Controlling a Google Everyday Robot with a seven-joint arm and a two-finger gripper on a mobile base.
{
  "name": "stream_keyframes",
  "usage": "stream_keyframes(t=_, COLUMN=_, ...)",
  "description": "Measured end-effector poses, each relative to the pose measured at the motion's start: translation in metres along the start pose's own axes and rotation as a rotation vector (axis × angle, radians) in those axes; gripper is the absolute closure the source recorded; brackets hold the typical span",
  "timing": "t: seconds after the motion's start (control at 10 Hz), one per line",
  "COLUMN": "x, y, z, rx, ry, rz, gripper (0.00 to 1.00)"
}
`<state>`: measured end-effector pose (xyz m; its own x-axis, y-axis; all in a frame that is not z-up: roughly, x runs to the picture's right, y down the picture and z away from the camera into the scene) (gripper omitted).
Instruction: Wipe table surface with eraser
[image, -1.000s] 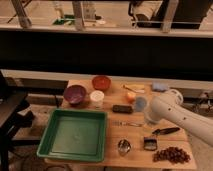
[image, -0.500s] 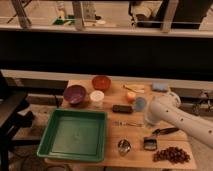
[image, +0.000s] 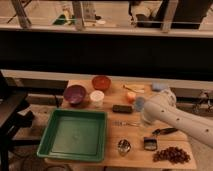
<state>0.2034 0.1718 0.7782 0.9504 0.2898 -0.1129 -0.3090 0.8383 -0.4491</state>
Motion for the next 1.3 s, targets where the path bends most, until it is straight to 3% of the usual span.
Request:
stream_keyframes(t=0.3, x=-0.012, y=-0.009, z=-0.006, rx=0.013, ry=0.0, rz=-0.025, gripper=0.2)
stream_keyframes(t=0.6, x=-0.025, y=-0.015, z=-0.005, rx=0.006, ry=-0.026, rz=-0.052, gripper=0.2)
stream_keyframes(t=1.0, x=-0.049, y=-0.026, z=0.001, rx=-0.027, ry=-0.087, rz=-0.119, gripper=0.2)
stream_keyframes(t=1.3, x=-0.061, y=-0.038, z=0.018, rx=-0.077, ry=-0.123, rz=-0.154, gripper=0.2)
